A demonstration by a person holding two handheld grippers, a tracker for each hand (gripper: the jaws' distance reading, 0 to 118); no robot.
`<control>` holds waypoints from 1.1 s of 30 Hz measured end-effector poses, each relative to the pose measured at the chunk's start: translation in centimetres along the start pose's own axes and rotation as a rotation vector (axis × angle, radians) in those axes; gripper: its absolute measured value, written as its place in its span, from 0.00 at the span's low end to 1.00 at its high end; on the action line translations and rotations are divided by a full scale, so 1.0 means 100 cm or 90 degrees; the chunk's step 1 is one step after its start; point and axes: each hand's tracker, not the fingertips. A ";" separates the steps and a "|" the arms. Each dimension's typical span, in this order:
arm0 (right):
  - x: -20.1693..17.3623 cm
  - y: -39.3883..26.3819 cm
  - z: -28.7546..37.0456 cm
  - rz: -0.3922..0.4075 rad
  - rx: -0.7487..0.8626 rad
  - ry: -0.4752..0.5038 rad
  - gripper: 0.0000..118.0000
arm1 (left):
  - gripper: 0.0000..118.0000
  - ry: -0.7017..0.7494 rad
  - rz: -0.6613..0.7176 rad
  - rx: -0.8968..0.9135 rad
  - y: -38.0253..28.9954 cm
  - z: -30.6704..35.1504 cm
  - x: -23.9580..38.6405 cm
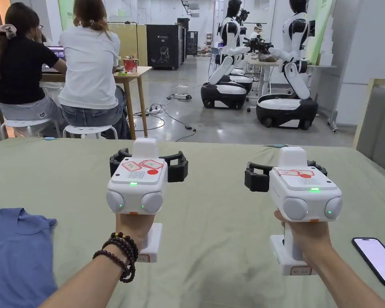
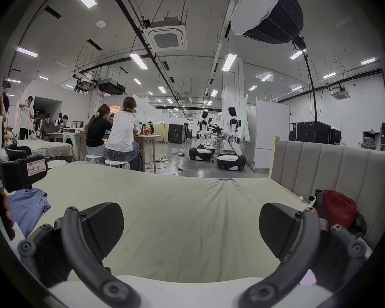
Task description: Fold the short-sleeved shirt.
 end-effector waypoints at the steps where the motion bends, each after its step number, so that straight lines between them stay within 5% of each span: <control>1: 0.000 0.000 0.000 0.000 0.000 0.000 1.00 | 1.00 0.000 0.000 -0.001 0.000 0.002 0.000; 33: 0.004 -0.002 -0.001 -0.003 -0.008 -0.006 1.00 | 1.00 -0.011 -0.002 -0.006 0.003 0.009 0.006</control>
